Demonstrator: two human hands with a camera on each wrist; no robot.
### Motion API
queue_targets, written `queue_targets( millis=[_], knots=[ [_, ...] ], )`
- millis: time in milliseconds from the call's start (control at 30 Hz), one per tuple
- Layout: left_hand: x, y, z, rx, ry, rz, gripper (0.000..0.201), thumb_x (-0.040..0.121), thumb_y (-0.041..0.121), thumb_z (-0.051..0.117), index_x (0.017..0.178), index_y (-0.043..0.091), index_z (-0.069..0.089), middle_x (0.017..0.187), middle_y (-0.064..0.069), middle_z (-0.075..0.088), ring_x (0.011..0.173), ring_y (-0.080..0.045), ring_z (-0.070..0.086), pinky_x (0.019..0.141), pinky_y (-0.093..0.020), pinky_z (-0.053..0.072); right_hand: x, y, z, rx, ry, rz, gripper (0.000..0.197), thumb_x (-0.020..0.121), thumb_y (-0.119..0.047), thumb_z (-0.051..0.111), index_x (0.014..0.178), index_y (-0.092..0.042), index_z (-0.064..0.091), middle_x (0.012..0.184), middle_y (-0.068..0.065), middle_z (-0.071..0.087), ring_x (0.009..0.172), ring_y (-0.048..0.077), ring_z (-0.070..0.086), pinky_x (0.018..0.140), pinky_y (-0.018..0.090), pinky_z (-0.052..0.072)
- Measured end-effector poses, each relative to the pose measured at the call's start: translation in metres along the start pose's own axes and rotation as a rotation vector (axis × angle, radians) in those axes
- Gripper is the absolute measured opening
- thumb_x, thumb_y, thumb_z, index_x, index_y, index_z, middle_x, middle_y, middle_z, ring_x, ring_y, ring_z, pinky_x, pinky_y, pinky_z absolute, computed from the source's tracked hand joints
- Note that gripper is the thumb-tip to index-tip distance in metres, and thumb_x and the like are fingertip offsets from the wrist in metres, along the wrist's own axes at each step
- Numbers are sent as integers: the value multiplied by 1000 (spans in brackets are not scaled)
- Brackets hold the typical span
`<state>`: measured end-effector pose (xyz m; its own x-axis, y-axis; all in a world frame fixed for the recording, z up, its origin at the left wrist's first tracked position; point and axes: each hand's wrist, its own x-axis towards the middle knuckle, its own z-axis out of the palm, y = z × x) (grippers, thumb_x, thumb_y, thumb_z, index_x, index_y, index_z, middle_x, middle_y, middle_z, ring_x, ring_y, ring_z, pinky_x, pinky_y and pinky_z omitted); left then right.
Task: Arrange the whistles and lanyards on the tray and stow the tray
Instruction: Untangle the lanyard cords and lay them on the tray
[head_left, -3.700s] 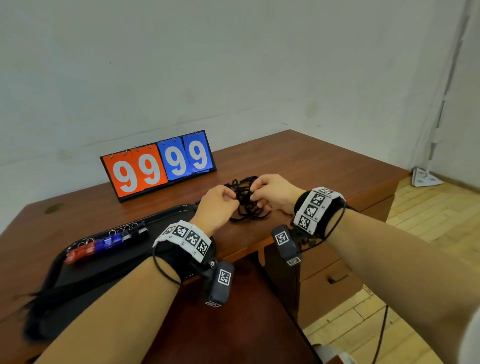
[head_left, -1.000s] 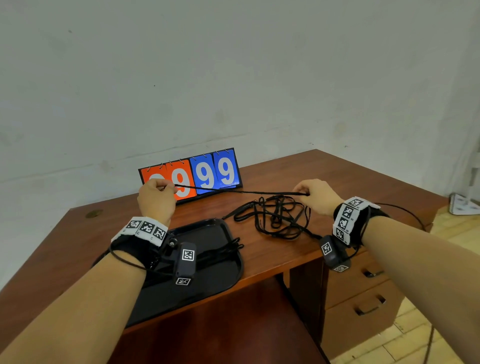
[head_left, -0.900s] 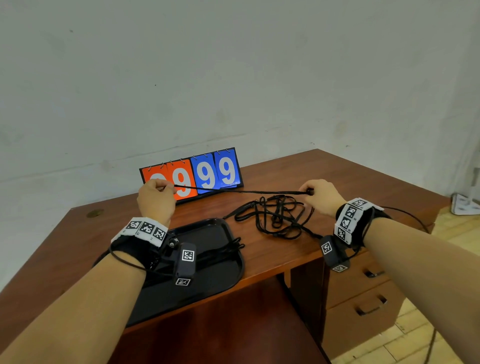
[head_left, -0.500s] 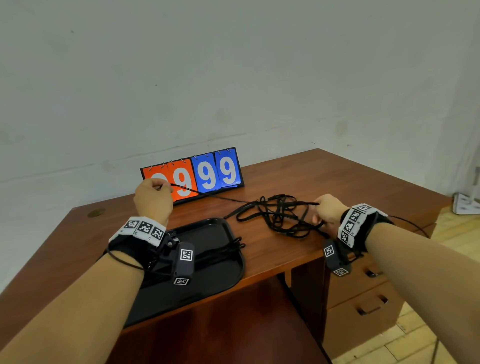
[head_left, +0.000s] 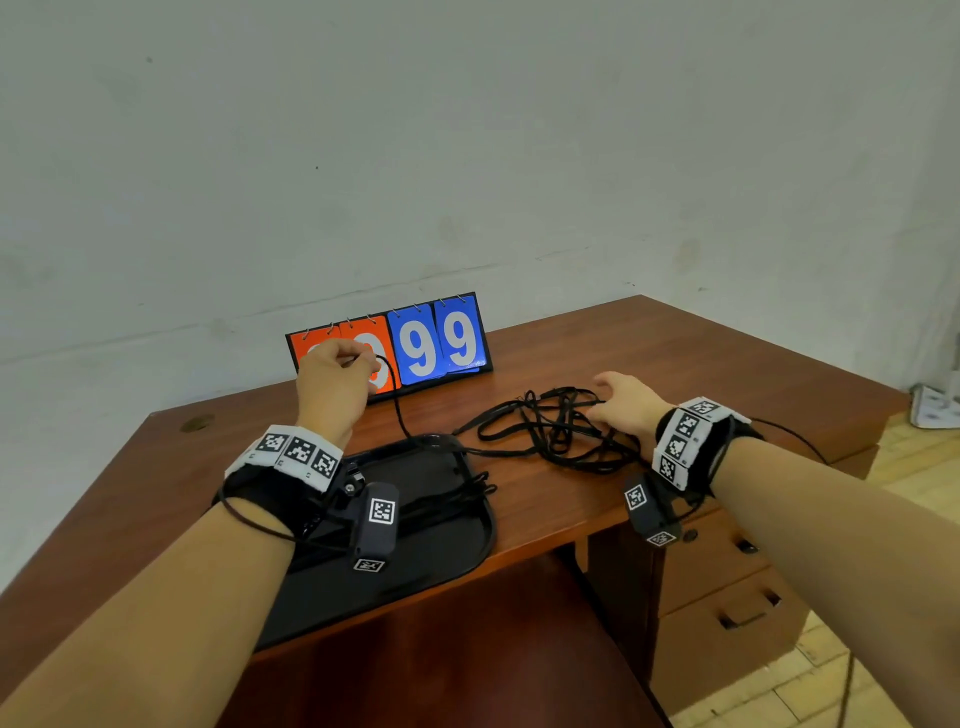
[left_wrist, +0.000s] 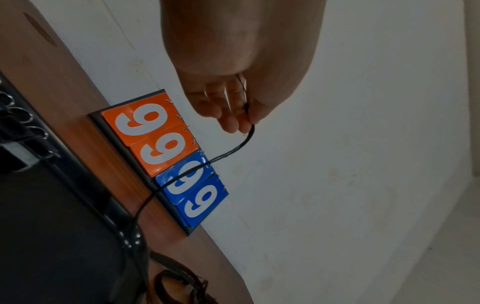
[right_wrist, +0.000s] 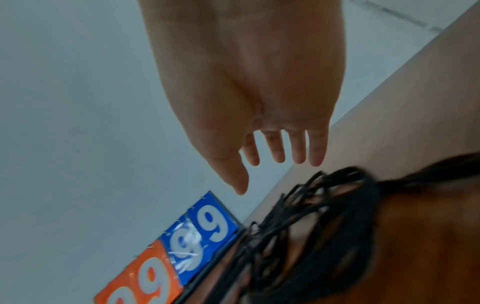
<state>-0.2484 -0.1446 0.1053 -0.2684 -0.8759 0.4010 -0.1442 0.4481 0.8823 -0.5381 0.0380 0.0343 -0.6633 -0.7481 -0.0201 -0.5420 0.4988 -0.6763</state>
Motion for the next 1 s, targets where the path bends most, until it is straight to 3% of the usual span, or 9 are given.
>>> queue_targets(
  millis=[167, 233, 367, 433, 567, 633, 733, 900, 1000],
  knots=[
    [-7, 26, -3, -46, -102, 48, 12, 92, 8, 61, 88, 17, 65, 87, -5, 72, 59, -13, 62, 52, -18, 47, -15, -71, 25, 67, -111, -267, 65, 87, -27, 71, 145, -20, 43, 145, 3, 49, 125, 19, 52, 105, 35, 43],
    [-9, 35, -8, -66, -114, 46, 8, 91, 8, 62, 91, 15, 66, 85, -5, 73, 58, -13, 62, 52, -23, 48, -22, -99, 40, 102, -174, -354, 67, 87, -29, 71, 146, -21, 42, 144, 1, 50, 127, 18, 51, 107, 37, 43],
    [-11, 43, -26, -59, -136, 57, 7, 91, 9, 64, 95, 13, 67, 84, -4, 73, 61, -15, 63, 56, -27, 49, -31, -147, 73, 107, -221, -449, 70, 87, -35, 70, 148, -23, 38, 149, -3, 43, 127, 23, 54, 88, 23, 46],
    [-13, 43, -37, -51, -140, 58, 7, 90, 8, 64, 95, 12, 67, 84, -5, 73, 60, -16, 63, 54, -25, 49, -33, -165, 87, 111, -208, -462, 62, 90, -34, 67, 146, -21, 42, 146, -1, 47, 124, 21, 54, 90, 24, 45],
    [-13, 30, -69, -53, -100, 25, 8, 90, 5, 64, 92, 12, 67, 83, -7, 73, 57, -15, 62, 52, -24, 48, -30, -176, 101, 56, -107, -464, 22, 98, -23, 55, 112, -10, 65, 112, 4, 67, 93, 16, 61, 77, 22, 45],
    [-13, 20, -87, -48, -60, -3, 10, 91, 5, 64, 90, 15, 67, 88, -10, 73, 59, -16, 62, 50, -21, 48, -27, -172, 101, 43, -127, -455, 20, 98, -22, 54, 104, -9, 67, 106, 4, 67, 96, 20, 63, 71, 18, 44],
    [-14, 8, -109, -67, -45, -49, 10, 92, 4, 64, 92, 14, 66, 91, -11, 73, 58, -13, 61, 47, -16, 47, -29, -170, 106, 121, -236, -422, 24, 96, -24, 59, 118, -14, 61, 118, 0, 63, 109, 15, 59, 86, 21, 44],
    [-21, 3, -123, -62, -97, -39, 10, 92, 8, 65, 94, 18, 67, 90, -4, 75, 61, -11, 64, 54, -21, 52, -46, -199, 136, 147, -406, -476, 66, 84, -30, 75, 142, -22, 46, 135, -2, 54, 121, 14, 54, 105, 35, 44],
    [-24, 2, -131, -85, -135, -26, 9, 92, 9, 66, 94, 18, 67, 90, -4, 76, 62, -12, 65, 57, -24, 52, -54, -219, 155, 72, -406, -553, 52, 87, -29, 72, 135, -19, 53, 134, -3, 56, 120, 13, 53, 107, 33, 41]
  ],
)
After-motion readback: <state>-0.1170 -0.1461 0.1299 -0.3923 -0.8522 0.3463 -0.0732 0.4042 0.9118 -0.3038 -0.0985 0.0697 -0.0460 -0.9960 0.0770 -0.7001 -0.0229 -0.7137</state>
